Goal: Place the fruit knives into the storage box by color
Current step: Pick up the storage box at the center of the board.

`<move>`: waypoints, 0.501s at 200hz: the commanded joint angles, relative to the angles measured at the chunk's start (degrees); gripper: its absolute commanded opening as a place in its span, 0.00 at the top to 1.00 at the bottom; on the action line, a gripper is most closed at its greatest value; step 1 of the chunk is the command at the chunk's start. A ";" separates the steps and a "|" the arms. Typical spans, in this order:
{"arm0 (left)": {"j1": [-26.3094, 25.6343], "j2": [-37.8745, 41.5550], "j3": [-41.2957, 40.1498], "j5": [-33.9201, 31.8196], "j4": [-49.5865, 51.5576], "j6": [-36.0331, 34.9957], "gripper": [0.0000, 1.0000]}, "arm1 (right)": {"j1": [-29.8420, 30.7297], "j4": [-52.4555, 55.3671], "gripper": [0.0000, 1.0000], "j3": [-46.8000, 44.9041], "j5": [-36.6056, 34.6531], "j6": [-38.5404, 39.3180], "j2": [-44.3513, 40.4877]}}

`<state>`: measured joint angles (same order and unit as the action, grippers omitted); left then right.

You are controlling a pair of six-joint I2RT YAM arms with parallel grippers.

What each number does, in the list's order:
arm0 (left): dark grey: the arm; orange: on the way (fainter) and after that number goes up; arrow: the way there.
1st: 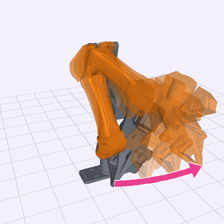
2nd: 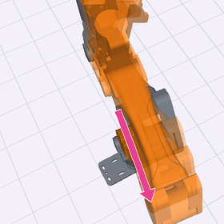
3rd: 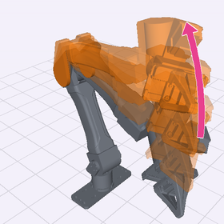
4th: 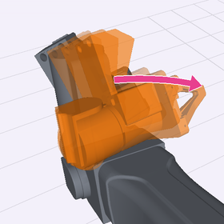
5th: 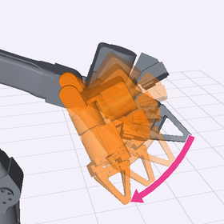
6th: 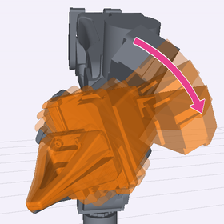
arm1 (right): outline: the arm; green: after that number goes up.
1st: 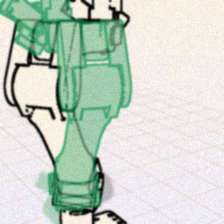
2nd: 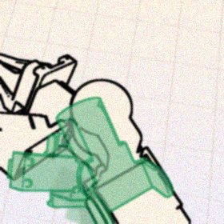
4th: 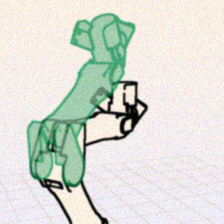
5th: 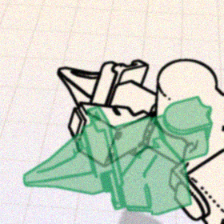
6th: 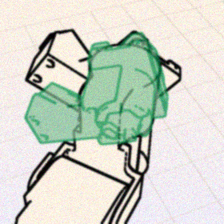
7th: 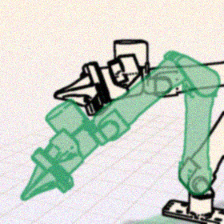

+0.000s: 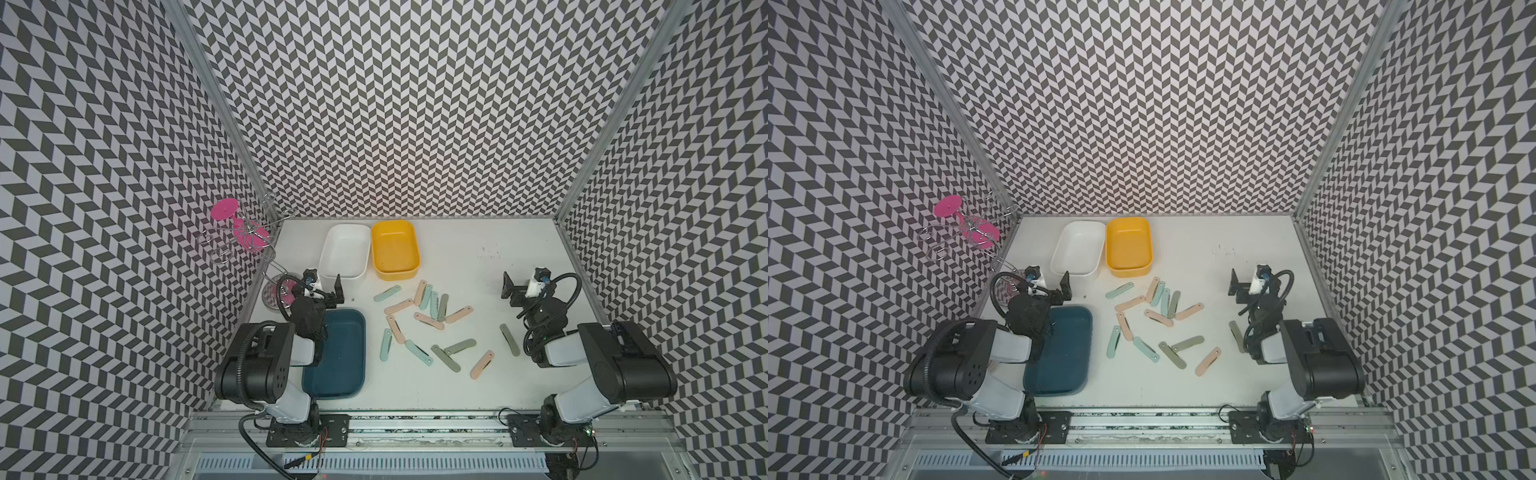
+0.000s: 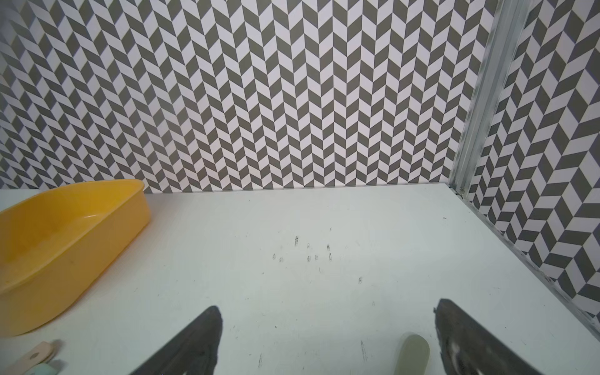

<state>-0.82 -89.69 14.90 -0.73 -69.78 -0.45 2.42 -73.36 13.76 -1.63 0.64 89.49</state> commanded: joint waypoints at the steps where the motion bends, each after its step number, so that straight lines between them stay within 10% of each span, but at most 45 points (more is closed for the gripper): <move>1: 0.20 0.39 -0.13 0.38 -1.48 -0.24 0.00 | -0.14 -3.54 0.00 -0.05 0.05 0.58 0.42; 100: 0.42 0.00 0.57 0.64 -0.59 -0.08 0.00 | -0.13 -3.19 0.00 0.22 0.05 0.53 0.58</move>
<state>-0.71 -89.69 14.90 -0.54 -69.76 -0.43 2.42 -73.34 13.76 -1.65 0.64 89.60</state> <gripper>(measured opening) 0.997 0.994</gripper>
